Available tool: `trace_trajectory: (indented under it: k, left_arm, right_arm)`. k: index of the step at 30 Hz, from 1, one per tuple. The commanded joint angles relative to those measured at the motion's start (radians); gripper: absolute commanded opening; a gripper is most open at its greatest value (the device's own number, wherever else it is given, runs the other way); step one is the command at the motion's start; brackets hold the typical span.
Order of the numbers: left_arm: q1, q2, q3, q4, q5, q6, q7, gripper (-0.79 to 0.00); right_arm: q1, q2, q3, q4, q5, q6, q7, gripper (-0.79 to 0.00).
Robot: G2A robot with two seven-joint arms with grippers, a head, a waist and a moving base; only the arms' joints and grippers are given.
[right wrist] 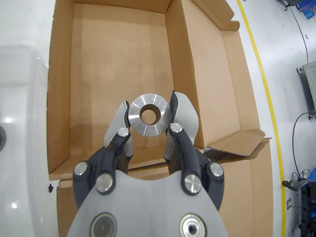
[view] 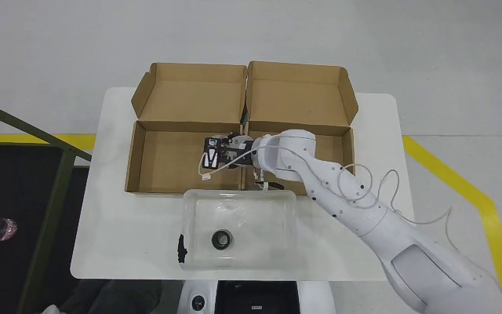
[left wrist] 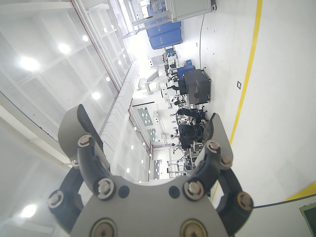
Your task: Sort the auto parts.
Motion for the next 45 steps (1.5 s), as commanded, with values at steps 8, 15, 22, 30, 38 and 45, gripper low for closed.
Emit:
trace_trajectory:
  k: [8, 15, 22, 30, 38, 45]
  left_arm:
    - [0.000, 0.000, 0.000, 0.000, 0.000, 0.000, 0.000, 0.000]
    - [0.000, 0.000, 0.000, 0.000, 0.000, 0.000, 0.000, 0.000]
    - [0.000, 0.000, 0.000, 0.000, 0.000, 0.000, 0.000, 0.000]
    - [0.000, 0.000, 0.000, 0.000, 0.000, 0.000, 0.000, 0.000]
    - [0.000, 0.000, 0.000, 0.000, 0.000, 0.000, 0.000, 0.000]
    - [0.000, 0.000, 0.000, 0.000, 0.000, 0.000, 0.000, 0.000]
  right_arm:
    - [0.037, -0.045, -0.050, 0.092, -0.035, 0.035, 0.021, -0.785]
    - [0.047, -0.074, -0.070, 0.134, -0.043, 0.046, 0.025, -0.754]
    - [0.053, -0.098, -0.082, 0.162, -0.057, 0.058, 0.047, -0.680]
    - [0.051, -0.117, -0.085, 0.194, -0.076, 0.054, 0.065, -0.594]
    - [0.048, -0.130, -0.082, 0.205, -0.104, 0.049, 0.088, -0.514]
    - [0.033, -0.132, -0.057, 0.177, -0.112, 0.045, 0.082, -0.434]
